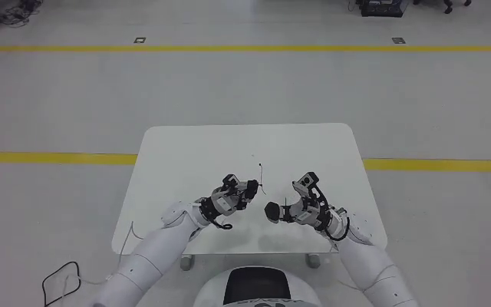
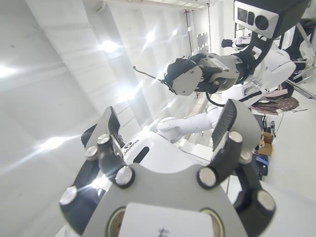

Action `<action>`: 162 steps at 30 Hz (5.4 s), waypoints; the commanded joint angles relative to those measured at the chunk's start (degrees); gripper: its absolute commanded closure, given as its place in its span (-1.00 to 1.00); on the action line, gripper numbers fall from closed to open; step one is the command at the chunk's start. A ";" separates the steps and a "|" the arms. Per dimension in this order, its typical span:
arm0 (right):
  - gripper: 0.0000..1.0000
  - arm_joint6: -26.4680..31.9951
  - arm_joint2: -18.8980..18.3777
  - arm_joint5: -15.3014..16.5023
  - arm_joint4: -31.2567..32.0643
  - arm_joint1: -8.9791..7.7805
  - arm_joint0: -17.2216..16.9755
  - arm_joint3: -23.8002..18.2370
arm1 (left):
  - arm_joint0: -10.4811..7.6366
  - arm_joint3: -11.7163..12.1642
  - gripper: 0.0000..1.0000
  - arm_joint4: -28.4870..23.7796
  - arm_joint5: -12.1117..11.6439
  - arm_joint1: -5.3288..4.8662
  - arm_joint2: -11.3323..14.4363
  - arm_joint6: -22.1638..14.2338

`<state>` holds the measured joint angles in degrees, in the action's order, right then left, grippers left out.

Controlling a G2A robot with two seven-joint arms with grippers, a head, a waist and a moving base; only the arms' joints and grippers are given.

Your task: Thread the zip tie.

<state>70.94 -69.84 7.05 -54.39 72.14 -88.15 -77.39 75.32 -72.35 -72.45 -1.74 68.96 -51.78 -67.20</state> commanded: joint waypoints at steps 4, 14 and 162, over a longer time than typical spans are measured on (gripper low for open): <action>-1.00 1.29 0.46 -1.72 -4.51 0.22 0.61 1.11 | 1.02 -0.68 1.00 -3.64 1.07 0.36 0.07 0.52; 0.22 1.65 2.34 -2.75 -5.71 0.63 2.39 3.44 | 0.72 0.08 1.00 -2.63 1.09 0.76 0.63 0.25; 1.00 -2.37 6.08 -4.38 -3.44 1.10 6.57 11.75 | 1.46 0.34 1.00 1.20 -0.64 1.47 -0.24 1.78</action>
<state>68.57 -63.79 2.66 -57.83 73.23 -81.60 -65.71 76.78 -72.01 -71.25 -2.38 70.43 -52.02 -65.42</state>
